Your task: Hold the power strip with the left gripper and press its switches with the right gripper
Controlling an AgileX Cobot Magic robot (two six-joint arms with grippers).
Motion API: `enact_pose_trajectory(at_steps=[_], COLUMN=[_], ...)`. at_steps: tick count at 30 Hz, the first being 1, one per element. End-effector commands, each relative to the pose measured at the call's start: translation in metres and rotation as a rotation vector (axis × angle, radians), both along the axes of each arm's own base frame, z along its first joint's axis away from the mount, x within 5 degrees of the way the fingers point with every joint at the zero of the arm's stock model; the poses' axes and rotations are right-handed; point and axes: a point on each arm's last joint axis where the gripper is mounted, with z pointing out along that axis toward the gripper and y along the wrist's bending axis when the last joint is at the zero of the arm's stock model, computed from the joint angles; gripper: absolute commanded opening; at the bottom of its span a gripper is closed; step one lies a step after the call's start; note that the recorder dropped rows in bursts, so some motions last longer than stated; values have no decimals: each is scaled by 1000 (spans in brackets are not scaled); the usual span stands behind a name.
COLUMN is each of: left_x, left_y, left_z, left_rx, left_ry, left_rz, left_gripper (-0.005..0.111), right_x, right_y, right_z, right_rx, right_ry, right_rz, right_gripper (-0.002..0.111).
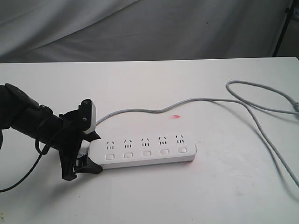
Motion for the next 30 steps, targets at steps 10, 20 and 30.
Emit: enact_pose_trajectory(at_steps=[10,20,30], left_x=[1,1,1], left_y=[-1,-1,-1], left_z=[-1,-1,-1], left_rx=[23,24,24], left_ry=[-24,-24,-24], left_rz=[-14,-15,-15], left_gripper=[0,0,0], right_x=[5,5,8], right_y=[-1,-1,-1], right_z=[-37,-44,-62], right_rx=[3,6,20], right_ry=[41,84,131], right_rz=[-8,-9,-7], right_gripper=[27,27,27])
